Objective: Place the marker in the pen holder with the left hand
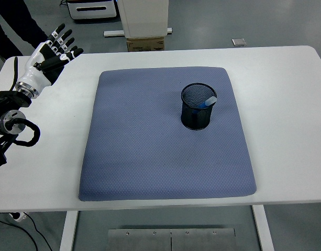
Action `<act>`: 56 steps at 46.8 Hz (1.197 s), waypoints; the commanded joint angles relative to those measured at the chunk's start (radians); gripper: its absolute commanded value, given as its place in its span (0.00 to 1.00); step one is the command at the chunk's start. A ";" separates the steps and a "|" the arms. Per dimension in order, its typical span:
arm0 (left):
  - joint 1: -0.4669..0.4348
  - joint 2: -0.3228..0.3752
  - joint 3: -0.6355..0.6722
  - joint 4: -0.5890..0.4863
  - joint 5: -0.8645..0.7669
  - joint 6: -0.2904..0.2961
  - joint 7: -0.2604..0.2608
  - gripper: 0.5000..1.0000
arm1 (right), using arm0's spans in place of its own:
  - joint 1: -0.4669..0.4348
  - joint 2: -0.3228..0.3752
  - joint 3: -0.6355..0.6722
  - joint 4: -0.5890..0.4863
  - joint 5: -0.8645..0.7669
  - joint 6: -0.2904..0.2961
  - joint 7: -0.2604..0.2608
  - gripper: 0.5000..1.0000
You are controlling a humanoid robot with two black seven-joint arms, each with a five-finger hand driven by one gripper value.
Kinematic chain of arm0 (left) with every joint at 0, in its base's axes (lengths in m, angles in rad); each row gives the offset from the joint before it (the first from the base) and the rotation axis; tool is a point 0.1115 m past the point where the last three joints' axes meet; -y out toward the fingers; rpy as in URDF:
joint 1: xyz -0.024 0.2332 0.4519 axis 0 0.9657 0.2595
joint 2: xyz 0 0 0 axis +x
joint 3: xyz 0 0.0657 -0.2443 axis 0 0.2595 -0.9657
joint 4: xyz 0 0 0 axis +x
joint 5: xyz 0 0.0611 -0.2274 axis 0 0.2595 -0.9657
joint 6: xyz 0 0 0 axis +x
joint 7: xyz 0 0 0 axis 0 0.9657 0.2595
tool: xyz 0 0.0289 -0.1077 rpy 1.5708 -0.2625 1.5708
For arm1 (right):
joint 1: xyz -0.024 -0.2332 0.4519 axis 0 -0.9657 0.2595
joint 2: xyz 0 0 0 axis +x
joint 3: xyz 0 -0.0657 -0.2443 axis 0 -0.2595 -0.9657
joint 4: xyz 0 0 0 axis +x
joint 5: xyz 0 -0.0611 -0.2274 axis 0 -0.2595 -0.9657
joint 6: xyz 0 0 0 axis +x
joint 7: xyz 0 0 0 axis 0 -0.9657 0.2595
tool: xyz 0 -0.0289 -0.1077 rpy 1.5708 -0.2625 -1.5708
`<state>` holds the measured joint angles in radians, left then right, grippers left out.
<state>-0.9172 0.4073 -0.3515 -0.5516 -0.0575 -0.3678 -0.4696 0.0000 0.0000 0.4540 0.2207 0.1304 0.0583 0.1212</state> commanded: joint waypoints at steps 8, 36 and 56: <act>0.072 0.034 -0.046 0.001 -0.096 -0.008 0.005 1.00 | 0.000 0.000 0.000 0.000 0.000 0.000 0.000 1.00; 0.193 0.099 -0.126 -0.001 -0.200 -0.036 0.006 1.00 | 0.008 0.000 0.003 0.002 -0.002 0.000 0.000 1.00; 0.196 0.107 -0.126 -0.001 -0.200 -0.033 0.008 1.00 | 0.021 0.000 0.002 0.009 -0.002 0.008 -0.002 1.00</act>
<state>-0.7211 0.5170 -0.4779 -0.5513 -0.2577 -0.4028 -0.4631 0.0171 0.0000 0.4560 0.2344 0.1286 0.0662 0.1206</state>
